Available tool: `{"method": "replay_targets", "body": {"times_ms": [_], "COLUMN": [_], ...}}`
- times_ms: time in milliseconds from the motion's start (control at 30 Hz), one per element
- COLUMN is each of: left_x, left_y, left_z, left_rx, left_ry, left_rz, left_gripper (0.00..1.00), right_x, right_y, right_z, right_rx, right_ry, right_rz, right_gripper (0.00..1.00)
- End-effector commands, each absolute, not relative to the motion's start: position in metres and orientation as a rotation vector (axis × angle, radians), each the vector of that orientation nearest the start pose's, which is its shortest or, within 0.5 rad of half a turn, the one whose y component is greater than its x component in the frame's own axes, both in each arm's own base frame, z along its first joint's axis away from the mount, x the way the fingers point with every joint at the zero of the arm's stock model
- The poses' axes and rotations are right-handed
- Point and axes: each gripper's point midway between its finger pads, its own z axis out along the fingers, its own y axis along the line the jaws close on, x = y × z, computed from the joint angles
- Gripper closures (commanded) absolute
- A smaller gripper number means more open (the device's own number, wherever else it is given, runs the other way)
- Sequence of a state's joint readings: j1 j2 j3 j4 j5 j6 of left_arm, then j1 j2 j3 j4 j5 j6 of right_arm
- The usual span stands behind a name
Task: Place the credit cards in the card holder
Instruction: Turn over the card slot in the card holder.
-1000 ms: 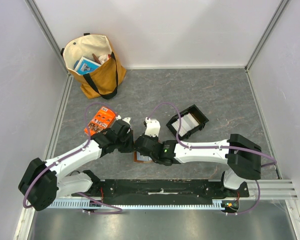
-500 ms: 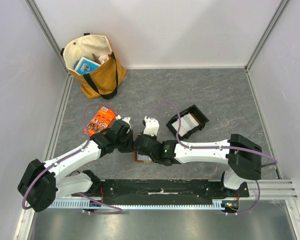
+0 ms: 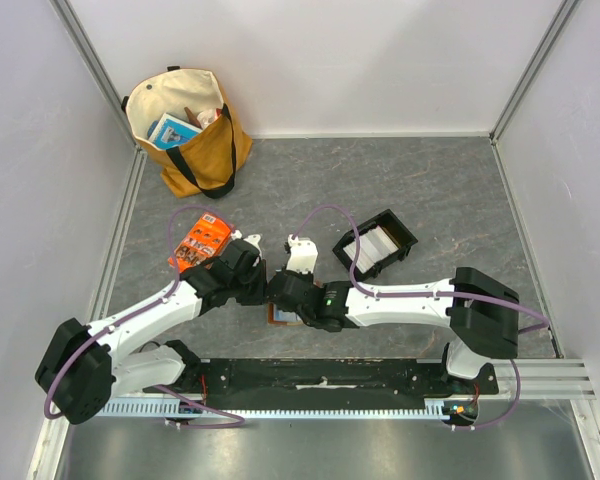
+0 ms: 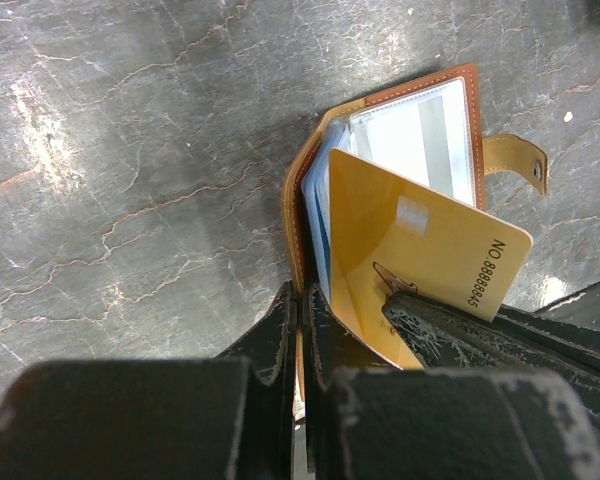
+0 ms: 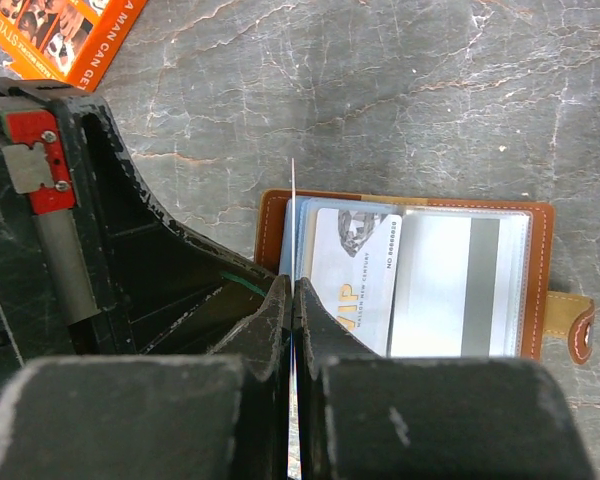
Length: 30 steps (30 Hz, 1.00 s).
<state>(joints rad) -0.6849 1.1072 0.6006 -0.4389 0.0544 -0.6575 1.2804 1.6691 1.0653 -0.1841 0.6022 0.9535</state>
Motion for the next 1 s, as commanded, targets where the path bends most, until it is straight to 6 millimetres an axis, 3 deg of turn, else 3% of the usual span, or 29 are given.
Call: {"method": "replay_targets", "body": {"times_ms": [0, 267, 500, 967], "left_x": [0.186, 0.185, 0.186, 0.186], "left_y": [-0.197, -0.194, -0.196, -0.197], "left_z": [0.067, 0.063, 0.065, 0.068], "left_rx": [0.026, 0.025, 0.031, 0.032], "left_ry": [2.597, 2.606, 2.602, 2.593], "left_rz": [-0.604, -0.585, -0.593, -0.609], "left_gripper": [0.98, 0.98, 0.98, 0.98], "right_x": [0.197, 0.190, 0.195, 0.196], "right_y": [0.386, 0.389, 0.391, 0.408], "right_z": [0.116, 0.127, 0.143, 0.113], "right_rx": [-0.048, -0.085, -0.067, -0.096], "right_ry": [2.200, 2.208, 2.160, 2.218], "right_rz": [0.503, 0.557, 0.585, 0.552], "right_gripper": [1.00, 1.00, 1.00, 1.00]}}
